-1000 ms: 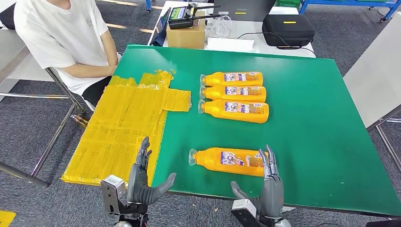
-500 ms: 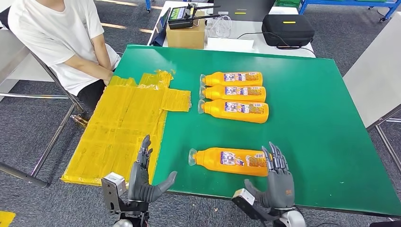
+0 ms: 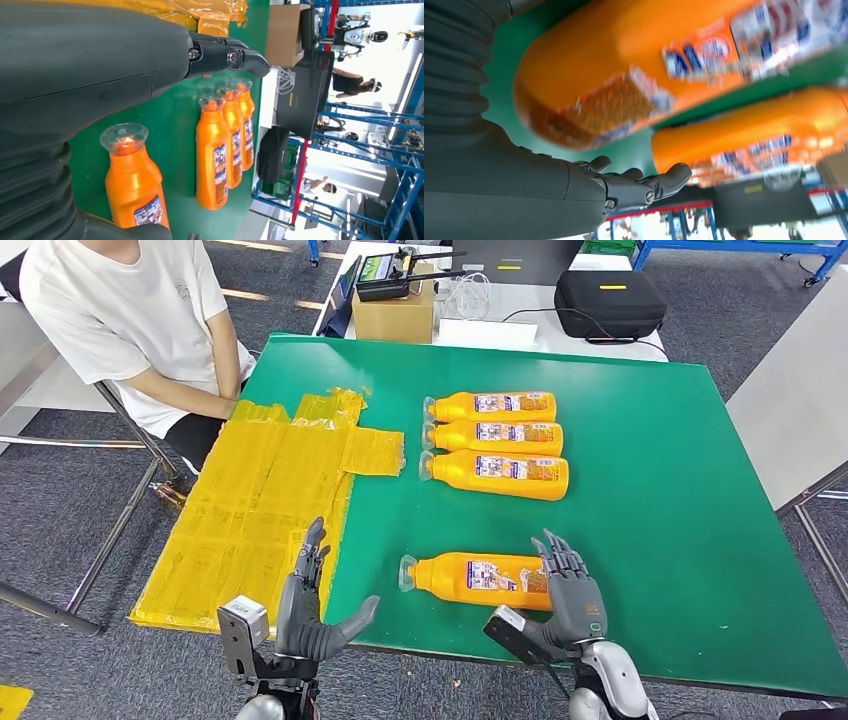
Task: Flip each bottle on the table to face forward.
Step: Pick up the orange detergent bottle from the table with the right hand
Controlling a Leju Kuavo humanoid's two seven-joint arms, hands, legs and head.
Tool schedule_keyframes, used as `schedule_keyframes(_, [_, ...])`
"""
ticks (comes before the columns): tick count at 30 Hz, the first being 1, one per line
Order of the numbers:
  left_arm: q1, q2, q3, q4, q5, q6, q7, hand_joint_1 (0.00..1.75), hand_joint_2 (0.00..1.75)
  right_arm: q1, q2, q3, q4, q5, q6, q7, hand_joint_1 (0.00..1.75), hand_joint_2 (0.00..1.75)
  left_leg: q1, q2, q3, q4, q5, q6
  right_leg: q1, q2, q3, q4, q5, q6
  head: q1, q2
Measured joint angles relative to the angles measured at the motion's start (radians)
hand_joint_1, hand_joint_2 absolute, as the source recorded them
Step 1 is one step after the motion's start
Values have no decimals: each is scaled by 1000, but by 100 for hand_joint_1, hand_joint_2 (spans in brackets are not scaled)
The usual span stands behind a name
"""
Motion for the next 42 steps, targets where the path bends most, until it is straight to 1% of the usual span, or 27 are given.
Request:
schedule_keyframes(3, [-2,-1,4,2,-4,-3,3,0,175,-28,0,17,32,23,42,36,0,175,0,0,0,0,0,0,0,0,0,0,0,0,0,0])
schedule_keyframes(8, [-2,-6,15,2,-11,-6,11,0,175,-83,0,56,64,92,99,132,0,175,0,0,1,0,0,0,0,0,0,0,0,0,0,0])
schedule_keyframes(13, [-1,-9,24,2,-25,-13,19,0,175,-140,0,101,88,124,198,193,0,175,0,1,2,0,0,0,0,0,2,0,0,0,0,0])
schedule_keyframes(14, [-1,-11,27,2,-27,-16,21,0,175,-152,0,109,94,122,217,200,20,175,0,1,3,0,0,0,0,0,2,0,0,0,0,0])
schedule_keyframes(16, [-2,-14,34,2,-31,-23,23,0,175,-181,0,125,111,107,261,210,89,175,0,1,4,0,0,0,0,1,2,0,0,0,0,0])
schedule_keyframes(17, [-3,-16,37,2,-33,-27,25,0,175,-197,0,133,123,94,284,213,132,175,0,1,4,0,0,0,0,1,3,0,0,0,0,0])
schedule_keyframes(18, [-5,-16,40,2,-36,-31,26,0,175,-214,0,141,138,80,305,213,156,175,0,1,5,0,0,0,0,1,3,0,0,0,0,0])
schedule_keyframes(20, [-10,-17,44,2,-40,-37,27,0,175,-244,-1,154,167,52,333,209,171,175,0,2,6,0,0,0,0,1,5,0,0,0,0,0])
schedule_keyframes(27, [-16,-17,53,2,-43,-46,28,0,175,-315,-6,188,245,-13,370,204,171,175,0,1,11,0,0,0,0,1,9,0,0,0,0,0])
schedule_keyframes(34, [-16,-17,60,4,-43,-46,31,0,175,-334,-10,200,298,-76,361,205,174,175,0,1,14,0,0,0,0,1,12,-1,0,0,0,0])
schedule_keyframes(36, [-16,-17,60,5,-42,-49,31,0,175,-331,-11,195,307,-128,354,163,175,175,0,1,15,0,0,0,0,1,13,-1,0,0,0,0])
schedule_keyframes(39, [-15,-15,59,7,-37,-54,28,0,175,-310,-14,171,308,-259,335,43,175,175,0,2,16,0,-1,0,0,1,13,-1,0,0,0,0])
schedule_keyframes(42, [-14,-14,55,7,-27,-42,25,0,175,-251,-10,138,269,-376,290,-60,175,175,0,2,16,0,-1,0,0,2,13,-1,0,0,0,0])
